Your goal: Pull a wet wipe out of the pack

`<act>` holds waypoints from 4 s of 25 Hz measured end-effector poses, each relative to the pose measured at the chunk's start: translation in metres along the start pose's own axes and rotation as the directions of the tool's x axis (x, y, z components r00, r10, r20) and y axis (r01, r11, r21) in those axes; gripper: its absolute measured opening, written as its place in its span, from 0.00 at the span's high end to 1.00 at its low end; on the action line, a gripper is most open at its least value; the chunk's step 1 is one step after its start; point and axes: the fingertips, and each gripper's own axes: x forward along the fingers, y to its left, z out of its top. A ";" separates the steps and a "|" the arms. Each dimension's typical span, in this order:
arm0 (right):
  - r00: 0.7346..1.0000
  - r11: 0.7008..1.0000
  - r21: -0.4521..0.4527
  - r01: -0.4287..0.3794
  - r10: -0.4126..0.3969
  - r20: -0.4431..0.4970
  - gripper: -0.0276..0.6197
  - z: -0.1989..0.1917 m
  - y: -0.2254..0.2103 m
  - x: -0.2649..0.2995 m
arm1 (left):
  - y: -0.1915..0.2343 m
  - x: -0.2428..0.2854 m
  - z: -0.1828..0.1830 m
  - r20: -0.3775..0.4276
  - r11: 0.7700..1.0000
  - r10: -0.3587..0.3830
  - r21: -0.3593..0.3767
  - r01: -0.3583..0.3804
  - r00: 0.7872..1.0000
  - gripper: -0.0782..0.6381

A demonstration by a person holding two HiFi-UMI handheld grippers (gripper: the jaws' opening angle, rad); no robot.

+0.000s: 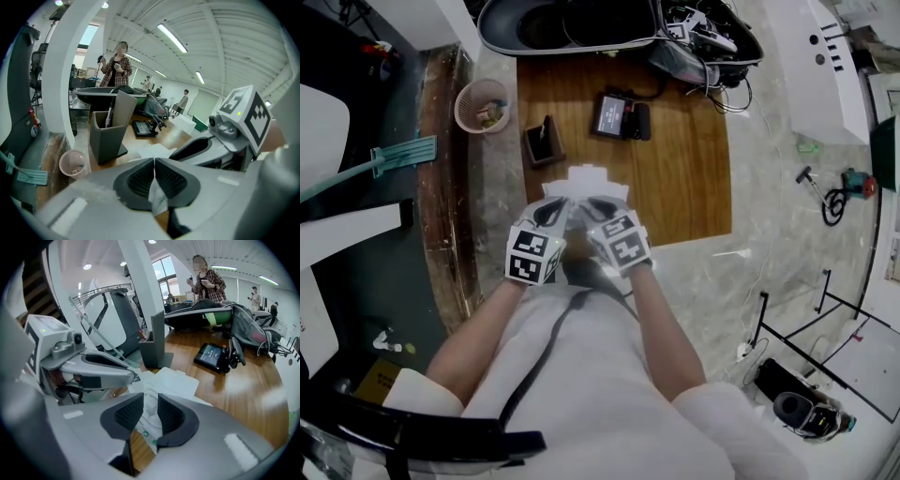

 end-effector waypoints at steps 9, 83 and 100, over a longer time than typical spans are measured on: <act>1.000 1.000 -0.002 0.022 -0.022 0.010 0.91 -0.003 -0.002 -0.005 | 0.000 -0.001 0.000 -0.001 1.000 -0.012 0.012 0.012 1.000 0.88; 0.770 0.990 -0.013 0.143 -0.103 0.629 0.94 0.075 0.011 -0.199 | -0.065 -0.078 0.095 0.258 0.990 -0.034 0.142 -0.003 0.966 0.79; 0.699 0.985 -0.009 0.171 -0.115 0.706 0.94 0.089 0.017 -0.237 | -0.075 -0.100 0.126 0.334 0.986 -0.047 0.167 -0.010 0.941 0.80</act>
